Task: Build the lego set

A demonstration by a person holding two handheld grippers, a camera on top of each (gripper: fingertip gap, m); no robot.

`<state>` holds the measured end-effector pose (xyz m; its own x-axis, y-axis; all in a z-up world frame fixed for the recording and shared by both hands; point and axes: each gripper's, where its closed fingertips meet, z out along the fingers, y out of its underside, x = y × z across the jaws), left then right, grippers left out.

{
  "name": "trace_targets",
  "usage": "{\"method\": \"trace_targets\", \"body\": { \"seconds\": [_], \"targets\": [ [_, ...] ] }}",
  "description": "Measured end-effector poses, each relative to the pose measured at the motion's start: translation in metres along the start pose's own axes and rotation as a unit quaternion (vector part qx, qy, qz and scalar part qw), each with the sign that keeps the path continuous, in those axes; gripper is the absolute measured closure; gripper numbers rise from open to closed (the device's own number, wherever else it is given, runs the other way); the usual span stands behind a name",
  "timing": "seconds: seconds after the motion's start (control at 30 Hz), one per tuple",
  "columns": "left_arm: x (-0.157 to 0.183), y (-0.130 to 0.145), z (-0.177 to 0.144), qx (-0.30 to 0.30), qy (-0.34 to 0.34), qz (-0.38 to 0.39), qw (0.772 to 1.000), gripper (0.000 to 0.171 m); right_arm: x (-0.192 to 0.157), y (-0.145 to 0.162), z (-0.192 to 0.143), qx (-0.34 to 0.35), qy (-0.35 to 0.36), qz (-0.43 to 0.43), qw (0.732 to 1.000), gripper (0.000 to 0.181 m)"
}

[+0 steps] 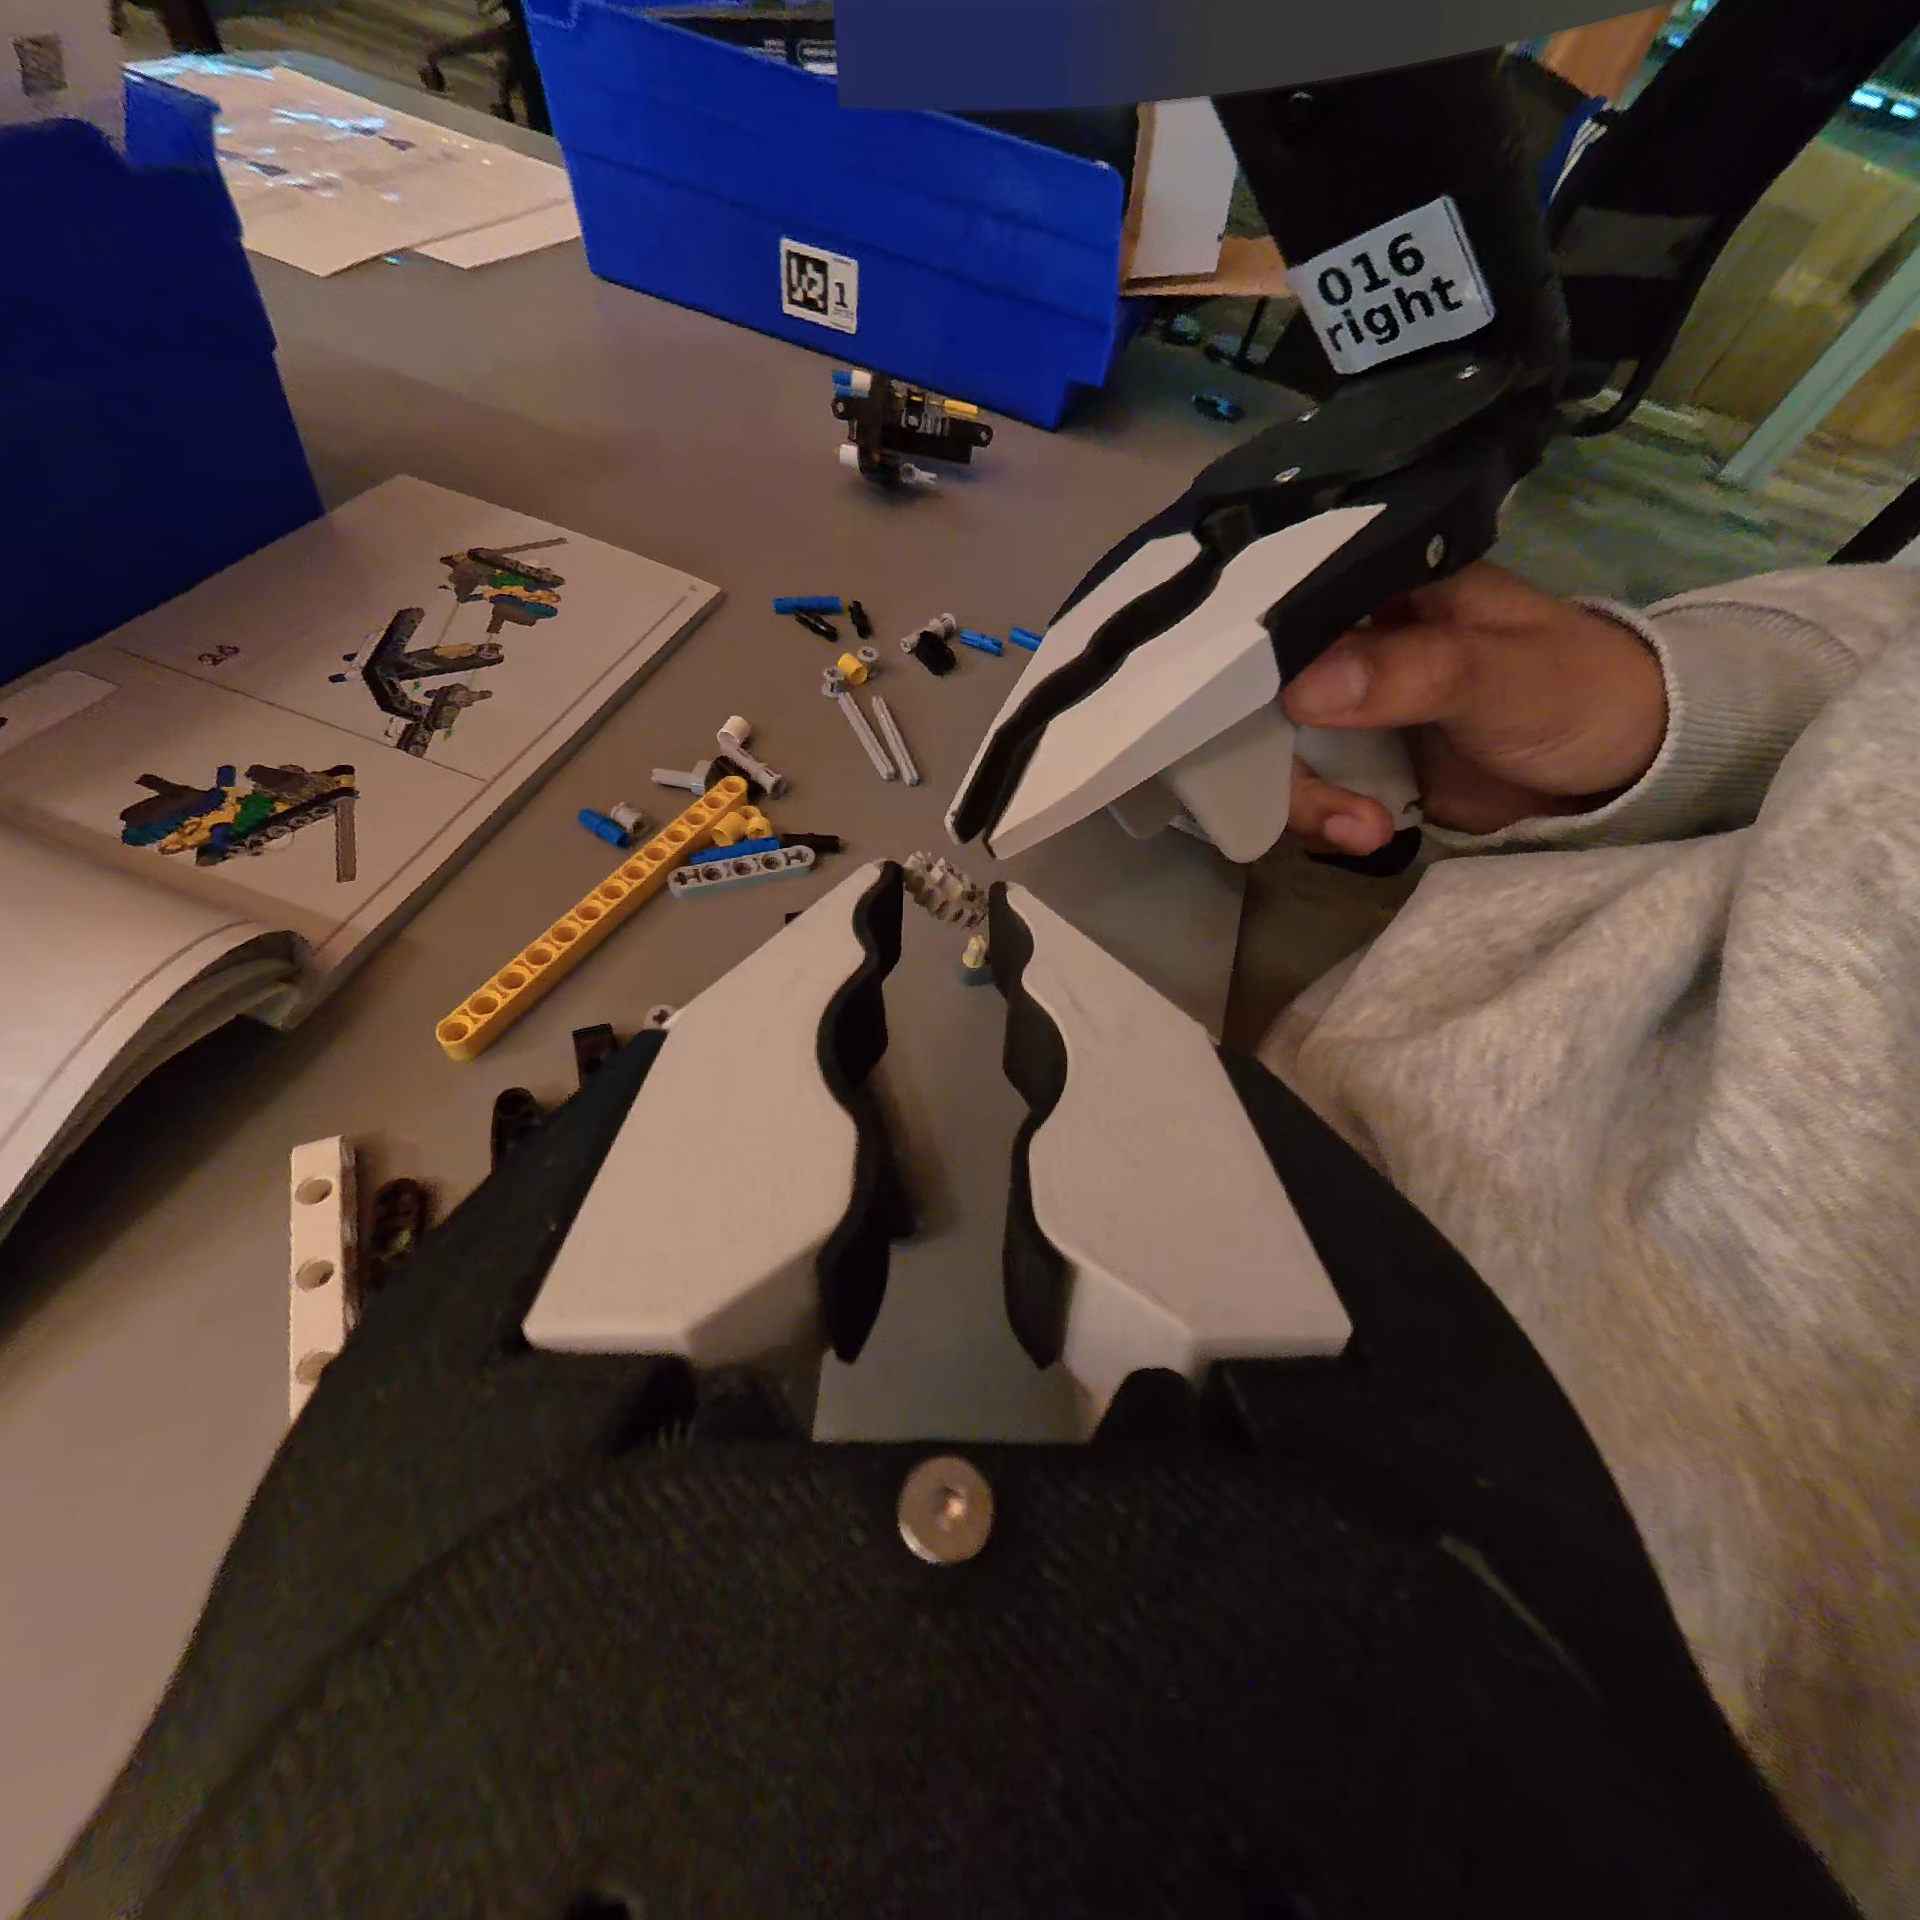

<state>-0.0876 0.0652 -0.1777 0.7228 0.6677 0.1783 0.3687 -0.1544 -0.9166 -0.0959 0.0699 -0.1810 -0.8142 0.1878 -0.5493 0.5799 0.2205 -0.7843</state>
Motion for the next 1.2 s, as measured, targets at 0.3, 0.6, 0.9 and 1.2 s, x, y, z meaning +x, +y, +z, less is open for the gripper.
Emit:
{"method": "trace_targets", "body": {
  "seconds": [0.3, 0.6, 0.9, 1.2],
  "targets": [
    [-0.006, -0.004, -0.008, 0.023, 0.000, -0.025, 0.999, 0.157, -0.008, -0.010, 0.007, 0.009, -0.003, -0.020, 1.000, 0.169],
    [-0.007, -0.009, -0.014, 0.047, 0.012, -0.039, 0.998, 0.157, -0.016, -0.016, 0.014, 0.016, -0.021, -0.012, 1.000, 0.168],
    [-0.008, -0.024, -0.028, 0.121, 0.039, -0.063, 0.990, 0.158, -0.029, -0.027, 0.013, 0.048, -0.064, 0.006, 0.997, 0.165],
    [0.003, -0.029, -0.027, 0.134, 0.057, -0.040, 0.989, 0.158, -0.038, -0.031, 0.013, 0.069, -0.112, 0.061, 0.989, 0.168]
  ]
}}
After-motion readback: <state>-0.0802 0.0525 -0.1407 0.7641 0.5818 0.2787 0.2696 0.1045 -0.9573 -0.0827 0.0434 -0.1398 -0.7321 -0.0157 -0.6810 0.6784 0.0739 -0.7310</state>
